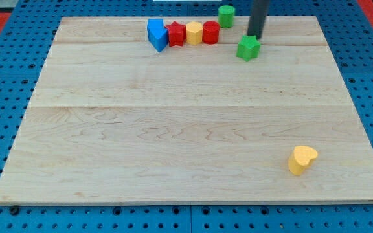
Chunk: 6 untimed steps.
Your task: Push the green star to the downwards
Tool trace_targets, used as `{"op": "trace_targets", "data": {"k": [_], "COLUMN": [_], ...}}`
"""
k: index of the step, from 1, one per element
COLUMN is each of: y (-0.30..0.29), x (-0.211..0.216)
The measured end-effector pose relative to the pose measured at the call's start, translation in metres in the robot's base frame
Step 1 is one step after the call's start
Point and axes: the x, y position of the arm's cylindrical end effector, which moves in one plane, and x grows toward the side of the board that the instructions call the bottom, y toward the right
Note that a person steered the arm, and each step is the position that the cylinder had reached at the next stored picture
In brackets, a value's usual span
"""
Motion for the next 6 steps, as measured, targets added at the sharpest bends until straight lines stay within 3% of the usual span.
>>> {"op": "trace_targets", "data": {"k": [1, 2, 4, 5, 6], "y": [0.002, 0.025, -0.035, -0.029, -0.009], "x": [0.062, 0.037, -0.014, 0.062, 0.091]}}
